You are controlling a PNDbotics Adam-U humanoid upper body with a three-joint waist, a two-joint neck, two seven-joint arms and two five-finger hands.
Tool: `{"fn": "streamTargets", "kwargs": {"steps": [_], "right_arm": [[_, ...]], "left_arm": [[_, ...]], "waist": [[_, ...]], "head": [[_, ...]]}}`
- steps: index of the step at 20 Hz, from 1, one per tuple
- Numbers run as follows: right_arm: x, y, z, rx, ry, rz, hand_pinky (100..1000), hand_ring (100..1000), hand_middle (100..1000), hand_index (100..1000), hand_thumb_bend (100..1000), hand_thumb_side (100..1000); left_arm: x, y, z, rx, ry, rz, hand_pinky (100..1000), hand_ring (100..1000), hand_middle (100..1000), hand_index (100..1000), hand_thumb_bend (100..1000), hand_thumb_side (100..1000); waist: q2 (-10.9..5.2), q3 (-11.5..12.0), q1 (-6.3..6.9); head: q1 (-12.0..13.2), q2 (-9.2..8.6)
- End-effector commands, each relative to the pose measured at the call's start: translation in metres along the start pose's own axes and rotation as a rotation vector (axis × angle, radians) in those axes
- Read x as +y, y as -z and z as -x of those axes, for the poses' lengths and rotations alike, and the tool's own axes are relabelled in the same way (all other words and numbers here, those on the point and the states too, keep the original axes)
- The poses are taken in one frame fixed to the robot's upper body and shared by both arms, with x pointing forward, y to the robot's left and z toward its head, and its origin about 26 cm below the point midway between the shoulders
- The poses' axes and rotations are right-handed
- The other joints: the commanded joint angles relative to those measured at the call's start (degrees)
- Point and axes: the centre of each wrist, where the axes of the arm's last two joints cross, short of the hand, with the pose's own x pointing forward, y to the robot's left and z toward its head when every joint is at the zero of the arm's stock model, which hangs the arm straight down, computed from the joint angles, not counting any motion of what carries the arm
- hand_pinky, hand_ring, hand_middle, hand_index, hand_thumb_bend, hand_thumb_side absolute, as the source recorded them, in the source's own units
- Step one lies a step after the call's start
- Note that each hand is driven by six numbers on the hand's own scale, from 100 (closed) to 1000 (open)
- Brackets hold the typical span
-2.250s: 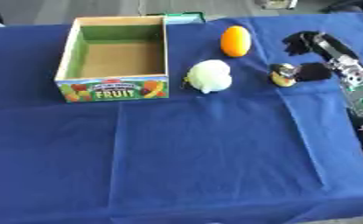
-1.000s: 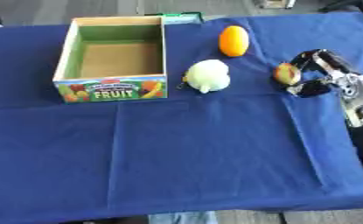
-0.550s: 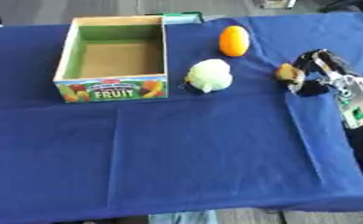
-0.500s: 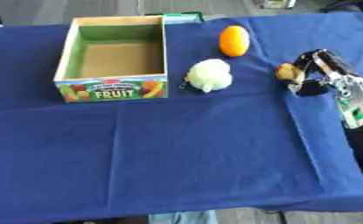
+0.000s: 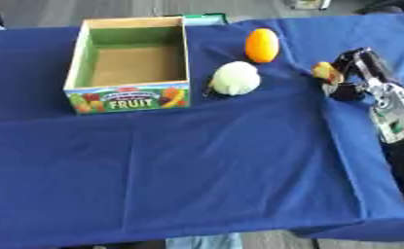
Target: Pick up objects on the table and place them in the box.
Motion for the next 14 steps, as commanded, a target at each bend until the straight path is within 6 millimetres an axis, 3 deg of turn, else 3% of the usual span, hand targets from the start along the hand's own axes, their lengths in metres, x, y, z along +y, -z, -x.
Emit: {"fn": "streamTargets", "kwargs": {"steps": [1, 7, 13, 14], "right_arm": [[-0.031, 0.010, -0.018, -0.069, 0.037, 0.079, 644, 446, 265, 372, 100, 100], [-0.044, 0.015, -0.039, -0.127, 0.136, 0.079, 650, 446, 266, 375, 100, 109], [-0.048, 0.015, -0.045, -0.132, 0.179, 0.071, 650, 446, 266, 375, 100, 124], [-0.049, 0.016, -0.048, -0.141, 0.185, 0.074, 648, 443, 265, 376, 100, 166]], "left_arm": [[0.003, 0.002, -0.006, -0.022, 0.016, 0.005, 728, 479, 595, 669, 100, 651], [0.003, 0.002, -0.006, -0.022, 0.017, 0.004, 728, 479, 595, 669, 100, 652], [0.003, 0.002, -0.006, -0.021, 0.017, 0.003, 728, 479, 595, 669, 100, 652], [0.003, 0.002, -0.006, -0.021, 0.017, 0.003, 728, 480, 595, 669, 100, 652]], "waist": [[-0.73, 0.01, -0.10], [-0.73, 0.00, -0.23], [-0.73, 0.01, -0.25], [-0.76, 0.03, -0.26]], "head": [[0.09, 0.28], [0.17, 0.28], [0.19, 0.28], [0.15, 0.28]]}}
